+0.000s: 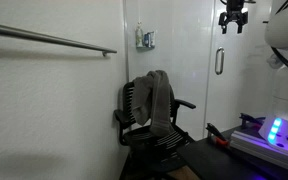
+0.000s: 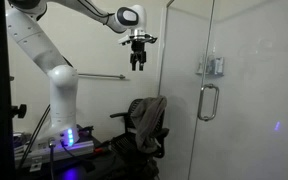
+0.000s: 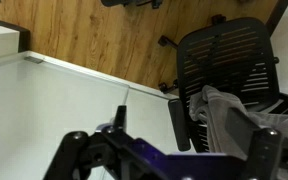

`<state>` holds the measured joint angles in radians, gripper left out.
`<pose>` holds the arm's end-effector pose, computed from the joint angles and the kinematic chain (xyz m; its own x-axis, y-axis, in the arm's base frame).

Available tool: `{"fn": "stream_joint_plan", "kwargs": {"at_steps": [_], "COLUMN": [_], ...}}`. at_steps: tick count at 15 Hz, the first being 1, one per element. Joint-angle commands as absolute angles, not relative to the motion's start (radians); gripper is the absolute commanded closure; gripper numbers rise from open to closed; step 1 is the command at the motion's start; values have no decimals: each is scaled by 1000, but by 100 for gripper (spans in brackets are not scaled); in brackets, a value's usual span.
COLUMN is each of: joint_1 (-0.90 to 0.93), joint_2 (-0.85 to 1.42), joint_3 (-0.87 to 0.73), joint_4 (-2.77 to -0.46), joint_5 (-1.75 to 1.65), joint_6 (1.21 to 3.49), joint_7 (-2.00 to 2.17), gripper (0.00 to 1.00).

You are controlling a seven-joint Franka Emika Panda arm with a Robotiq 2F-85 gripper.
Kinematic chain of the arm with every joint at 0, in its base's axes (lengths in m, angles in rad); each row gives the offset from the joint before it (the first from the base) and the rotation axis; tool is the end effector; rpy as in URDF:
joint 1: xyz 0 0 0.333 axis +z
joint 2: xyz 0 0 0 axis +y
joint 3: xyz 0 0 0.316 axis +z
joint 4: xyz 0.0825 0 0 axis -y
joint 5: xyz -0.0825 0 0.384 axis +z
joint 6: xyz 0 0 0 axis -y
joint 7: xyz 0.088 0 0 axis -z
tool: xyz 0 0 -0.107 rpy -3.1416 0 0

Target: Open the shower door

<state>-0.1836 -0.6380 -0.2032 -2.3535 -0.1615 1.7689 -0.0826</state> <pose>0.3301 -0.1632 0.5543 0.9709 -0.2360 0.0411 -0.2377 -0.9704 0.0426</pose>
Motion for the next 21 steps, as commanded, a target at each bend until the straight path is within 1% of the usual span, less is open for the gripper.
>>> {"fn": "stream_joint_plan", "kwargs": {"at_steps": [1,3,8,11,13,15,16,17,19,20,21], "joint_1": [-186,-202,-249,-312,-379,-453,-488,-444,-488,-481,-500], "joint_2": [-637,-686,-799,-867,-857,-812,-788,-809,-791,-800,-767], "joint_3": [-202,-197,-248,-307,-367,-431,-455,-413,-449,-436,-419], "joint_4": [-2350,-2413,-2548,-2613,-2627,-2624,-2615,-2582,-2586,-2587,-2588], "joint_5": [-160,-233,-390,-432,-430,-414,-399,-375,-373,-379,-411], "joint_6": [1766,1931,2223,2402,2511,2579,2574,2520,2536,2537,2592], "joint_7": [-84,-95,-133,-117,-99,-85,-80,-118,-119,-137,-126], "gripper": [0,0,0,0,0,0,0,0,0,0,0]}}
